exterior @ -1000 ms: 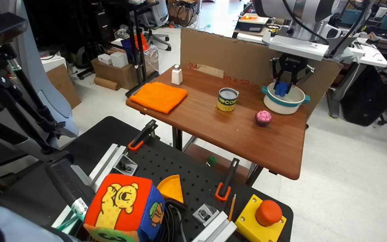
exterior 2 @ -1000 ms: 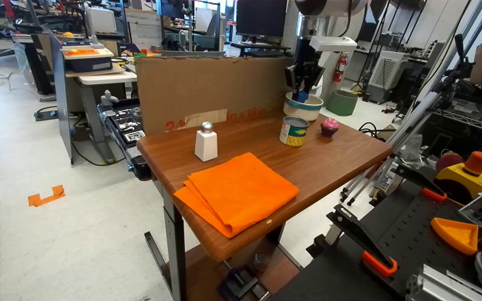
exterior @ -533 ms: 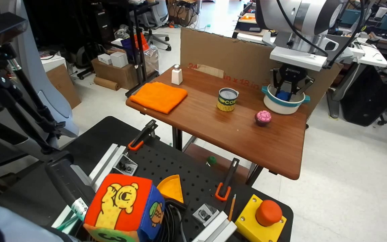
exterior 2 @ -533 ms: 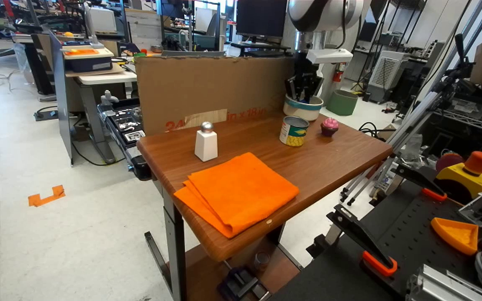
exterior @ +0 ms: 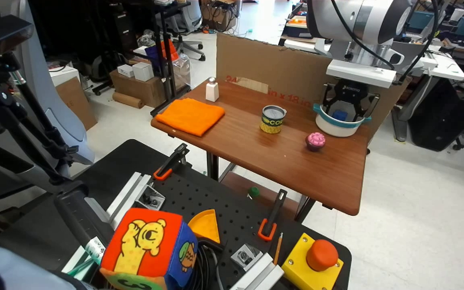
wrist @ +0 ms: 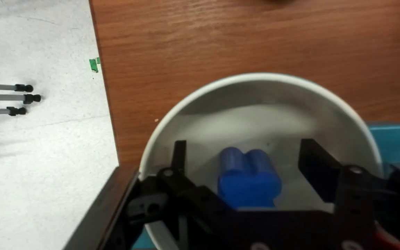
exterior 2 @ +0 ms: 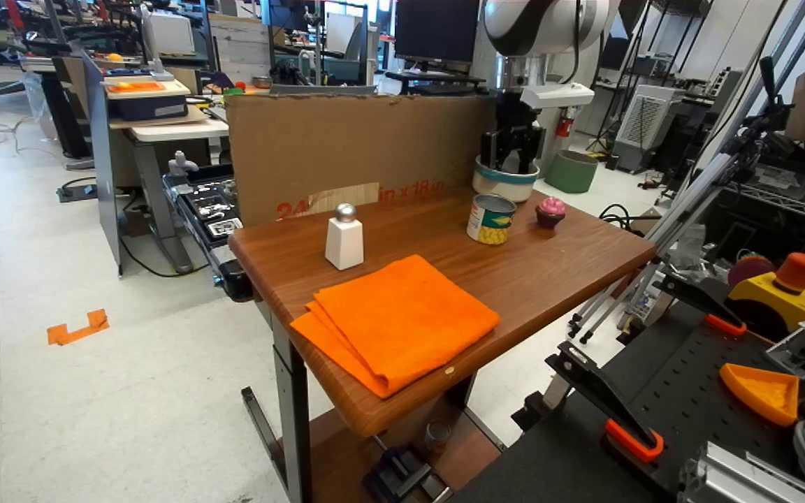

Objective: Put the blue block inside the white pot

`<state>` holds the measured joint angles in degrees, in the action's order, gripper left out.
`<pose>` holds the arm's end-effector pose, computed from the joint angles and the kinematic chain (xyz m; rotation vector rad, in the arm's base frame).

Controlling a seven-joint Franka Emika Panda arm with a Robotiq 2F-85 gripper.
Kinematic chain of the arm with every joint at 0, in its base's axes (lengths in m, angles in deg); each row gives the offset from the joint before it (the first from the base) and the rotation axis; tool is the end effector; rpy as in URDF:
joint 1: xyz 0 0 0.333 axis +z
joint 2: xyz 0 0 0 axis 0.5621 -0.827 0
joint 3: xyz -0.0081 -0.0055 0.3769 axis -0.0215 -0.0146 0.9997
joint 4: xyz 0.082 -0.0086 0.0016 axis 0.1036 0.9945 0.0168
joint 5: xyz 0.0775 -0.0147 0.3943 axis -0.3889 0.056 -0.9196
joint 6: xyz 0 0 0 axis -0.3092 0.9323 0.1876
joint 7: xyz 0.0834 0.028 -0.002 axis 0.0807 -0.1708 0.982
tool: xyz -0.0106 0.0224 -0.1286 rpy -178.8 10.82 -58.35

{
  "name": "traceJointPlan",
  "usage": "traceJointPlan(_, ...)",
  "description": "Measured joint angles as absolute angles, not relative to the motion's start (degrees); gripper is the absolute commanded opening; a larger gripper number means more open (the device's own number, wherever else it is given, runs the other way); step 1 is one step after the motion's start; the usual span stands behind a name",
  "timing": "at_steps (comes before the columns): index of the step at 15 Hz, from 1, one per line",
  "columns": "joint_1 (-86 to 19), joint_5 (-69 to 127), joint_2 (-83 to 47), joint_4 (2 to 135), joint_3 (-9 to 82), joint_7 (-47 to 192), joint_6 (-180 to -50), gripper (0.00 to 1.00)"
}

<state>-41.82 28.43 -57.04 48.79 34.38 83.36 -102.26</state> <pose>0.7708 -0.1659 0.1592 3.0359 -0.0901 -0.2101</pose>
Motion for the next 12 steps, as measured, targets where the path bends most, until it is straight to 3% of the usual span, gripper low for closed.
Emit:
traceJointPlan(8, -45.2, 29.2, -40.5, 69.8, 36.0, 98.2, -115.2, 1.00)
traceJointPlan(12, -48.1, 29.1, -33.2, 78.1, 37.2, 102.3, -115.7, 1.00)
